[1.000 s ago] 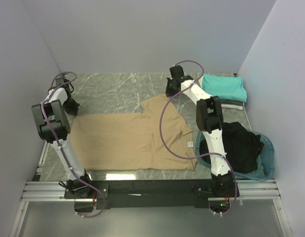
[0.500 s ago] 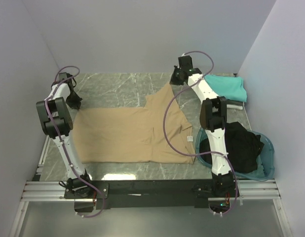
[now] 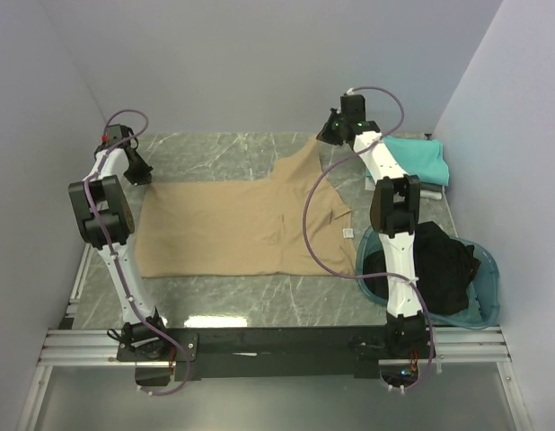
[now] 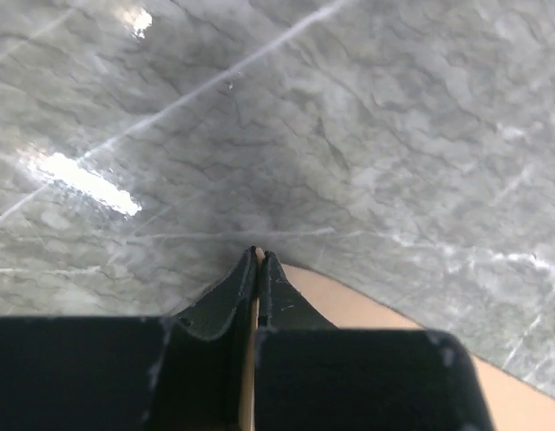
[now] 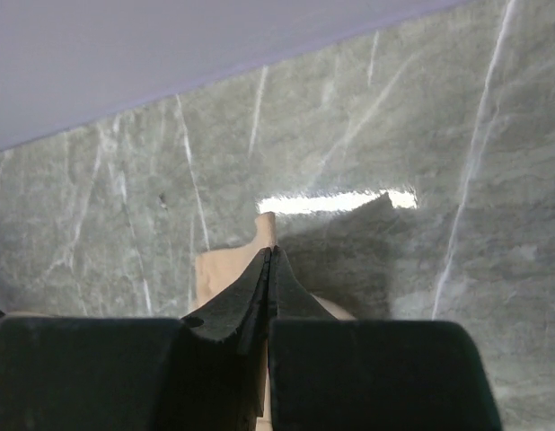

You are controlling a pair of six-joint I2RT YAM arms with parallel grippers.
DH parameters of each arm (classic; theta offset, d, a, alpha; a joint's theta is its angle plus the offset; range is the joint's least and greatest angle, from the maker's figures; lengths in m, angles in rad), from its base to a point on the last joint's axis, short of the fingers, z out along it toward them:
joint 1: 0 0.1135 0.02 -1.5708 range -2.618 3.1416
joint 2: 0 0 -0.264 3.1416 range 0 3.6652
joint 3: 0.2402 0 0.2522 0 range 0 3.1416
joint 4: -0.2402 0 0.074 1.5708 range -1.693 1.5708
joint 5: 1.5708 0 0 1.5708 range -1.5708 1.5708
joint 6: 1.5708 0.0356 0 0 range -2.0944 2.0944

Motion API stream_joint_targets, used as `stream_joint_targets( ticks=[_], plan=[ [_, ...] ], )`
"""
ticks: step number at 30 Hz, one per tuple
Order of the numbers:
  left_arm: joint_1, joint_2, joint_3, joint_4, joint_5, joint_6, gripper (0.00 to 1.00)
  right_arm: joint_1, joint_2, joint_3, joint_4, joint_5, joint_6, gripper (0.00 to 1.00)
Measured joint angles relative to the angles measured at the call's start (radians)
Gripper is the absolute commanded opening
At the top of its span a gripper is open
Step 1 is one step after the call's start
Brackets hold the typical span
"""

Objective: Fold and stack the t-shirts
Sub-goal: Fold the tshirt

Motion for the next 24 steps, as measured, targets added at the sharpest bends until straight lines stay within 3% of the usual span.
stream_joint_targets(
  ticks=[6, 14, 24],
  plan=[
    [0.000, -0.105, -0.143, 0.061, 0.041, 0.042, 0.00, -0.001, -0.102, -0.237, 0.035, -0.027, -0.005, 0.00],
    [0.000, -0.246, -0.252, 0.090, 0.045, 0.119, 0.02, 0.003, -0.384, -0.516, 0.048, -0.050, -0.038, 0.00],
    [0.000, -0.302, -0.332, 0.069, 0.018, 0.177, 0.00, 0.031, -0.679, -0.803, 0.076, -0.050, -0.058, 0.00]
  ],
)
